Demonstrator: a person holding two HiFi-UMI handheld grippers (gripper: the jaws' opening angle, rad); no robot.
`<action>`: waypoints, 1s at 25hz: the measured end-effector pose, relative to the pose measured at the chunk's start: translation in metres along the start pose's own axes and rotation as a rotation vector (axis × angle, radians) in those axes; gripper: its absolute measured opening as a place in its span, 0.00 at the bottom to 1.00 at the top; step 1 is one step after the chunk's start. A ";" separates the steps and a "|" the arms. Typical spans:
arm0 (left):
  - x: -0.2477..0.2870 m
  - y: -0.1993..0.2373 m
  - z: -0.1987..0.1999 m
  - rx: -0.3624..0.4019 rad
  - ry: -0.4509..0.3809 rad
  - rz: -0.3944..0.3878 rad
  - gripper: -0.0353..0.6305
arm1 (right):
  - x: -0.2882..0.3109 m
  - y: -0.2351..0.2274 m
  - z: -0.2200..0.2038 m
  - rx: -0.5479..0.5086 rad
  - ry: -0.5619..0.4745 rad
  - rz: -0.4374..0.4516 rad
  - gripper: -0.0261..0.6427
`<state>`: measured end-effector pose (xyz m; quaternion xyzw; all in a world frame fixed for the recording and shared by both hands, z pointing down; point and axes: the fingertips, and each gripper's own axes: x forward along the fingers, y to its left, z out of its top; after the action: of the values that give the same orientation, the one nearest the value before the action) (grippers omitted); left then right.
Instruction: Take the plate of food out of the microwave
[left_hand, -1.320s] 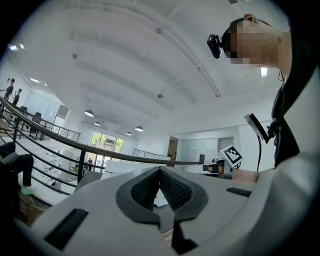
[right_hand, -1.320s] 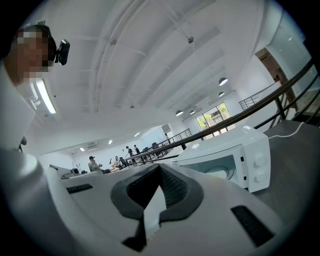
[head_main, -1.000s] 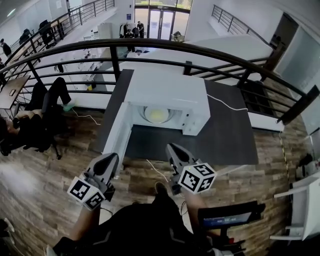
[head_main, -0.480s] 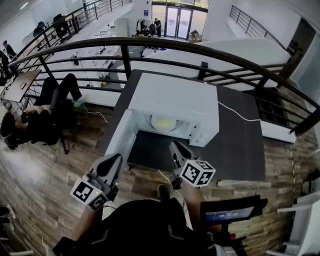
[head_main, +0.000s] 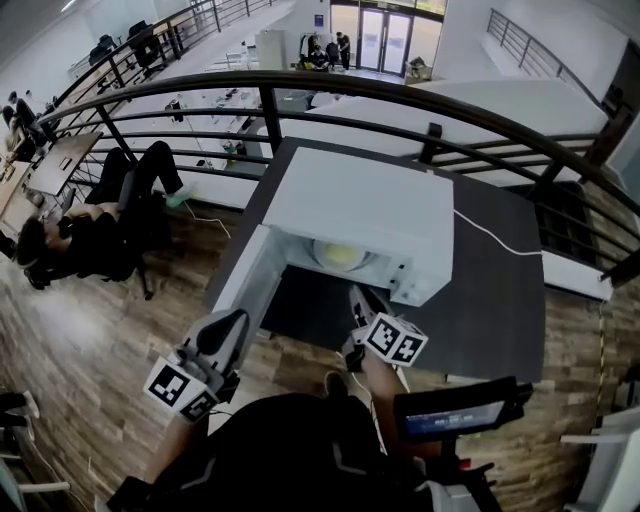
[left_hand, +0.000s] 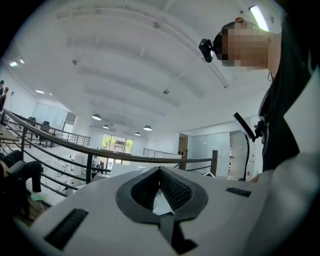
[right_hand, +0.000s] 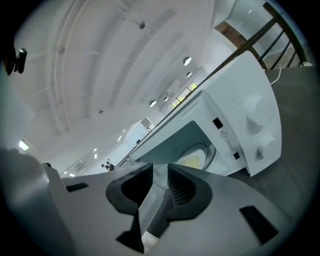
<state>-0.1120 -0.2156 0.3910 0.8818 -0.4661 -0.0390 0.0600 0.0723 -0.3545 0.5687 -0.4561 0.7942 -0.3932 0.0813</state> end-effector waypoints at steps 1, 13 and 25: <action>0.000 0.001 0.000 -0.008 -0.002 0.003 0.06 | 0.003 -0.002 -0.003 0.017 0.007 0.002 0.14; -0.004 0.007 0.000 -0.017 0.024 0.085 0.06 | 0.033 -0.043 -0.045 0.187 0.092 -0.022 0.32; -0.002 0.002 0.011 0.010 0.030 0.198 0.06 | 0.069 -0.089 -0.059 0.498 0.123 -0.049 0.42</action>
<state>-0.1161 -0.2155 0.3800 0.8321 -0.5504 -0.0174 0.0659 0.0630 -0.4009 0.6866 -0.4165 0.6649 -0.6056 0.1330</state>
